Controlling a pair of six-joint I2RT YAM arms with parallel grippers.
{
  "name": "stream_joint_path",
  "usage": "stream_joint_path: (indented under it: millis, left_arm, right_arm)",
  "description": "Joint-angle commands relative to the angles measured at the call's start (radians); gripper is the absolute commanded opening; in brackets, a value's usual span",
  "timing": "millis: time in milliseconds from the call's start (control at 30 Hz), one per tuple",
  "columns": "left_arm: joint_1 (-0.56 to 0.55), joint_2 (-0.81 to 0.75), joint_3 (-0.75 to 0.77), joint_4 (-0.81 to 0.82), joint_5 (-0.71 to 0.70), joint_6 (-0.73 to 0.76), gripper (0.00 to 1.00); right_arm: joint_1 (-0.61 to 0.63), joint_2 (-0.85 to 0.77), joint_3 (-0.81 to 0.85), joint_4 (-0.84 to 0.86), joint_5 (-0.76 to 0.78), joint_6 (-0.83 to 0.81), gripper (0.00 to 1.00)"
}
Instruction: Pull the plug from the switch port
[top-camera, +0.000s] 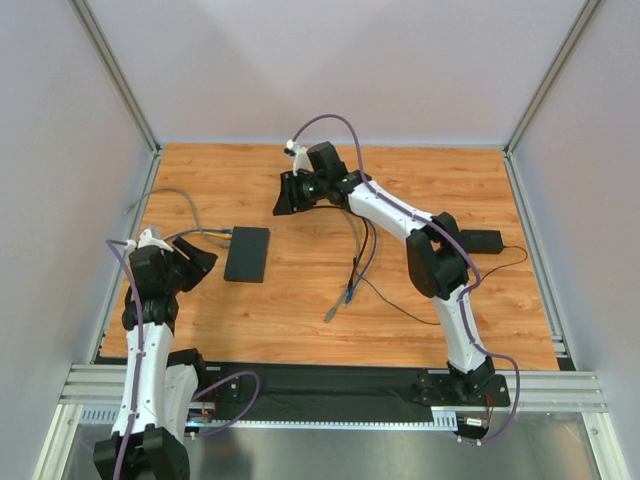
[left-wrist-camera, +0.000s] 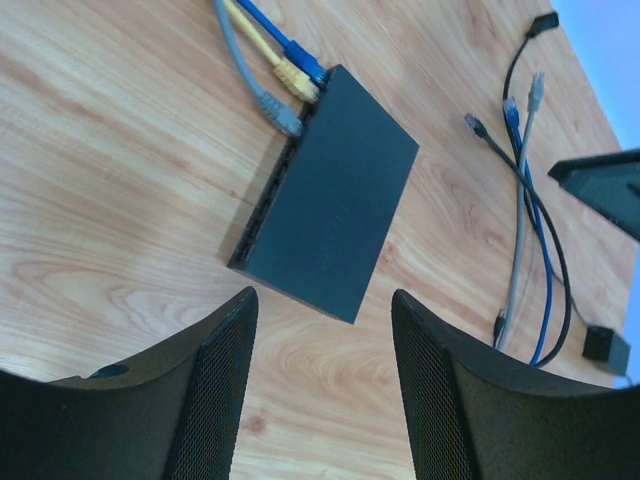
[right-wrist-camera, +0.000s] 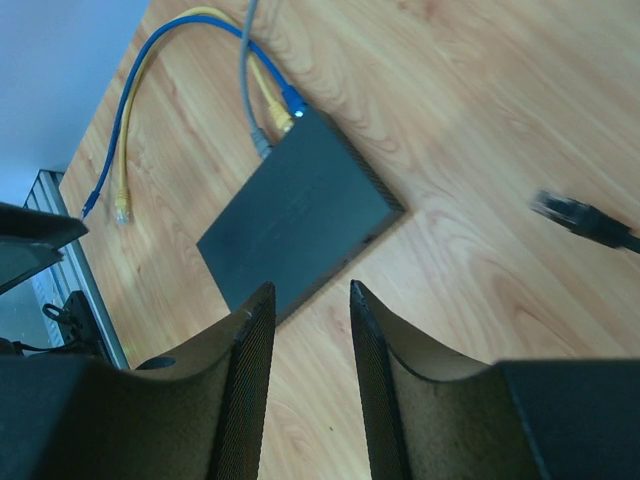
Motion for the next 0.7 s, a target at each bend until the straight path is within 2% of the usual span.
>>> stream_joint_path:
  millis: [0,233,667]
  left_arm:
    - [0.034,0.089,-0.037,0.184,0.099,-0.095,0.63]
    - [0.035,0.341,-0.051,0.453,0.141,-0.214,0.61]
    - [0.034,0.721,0.006,0.664,0.116,-0.264,0.6]
  right_arm:
    - [0.064,0.052,0.084,-0.038,0.027,-0.026,0.36]
    - [0.136,0.123,0.144,-0.064,0.048,-0.031,0.33]
    - [0.159,0.262,0.23,-0.09,0.081,-0.011,0.31]
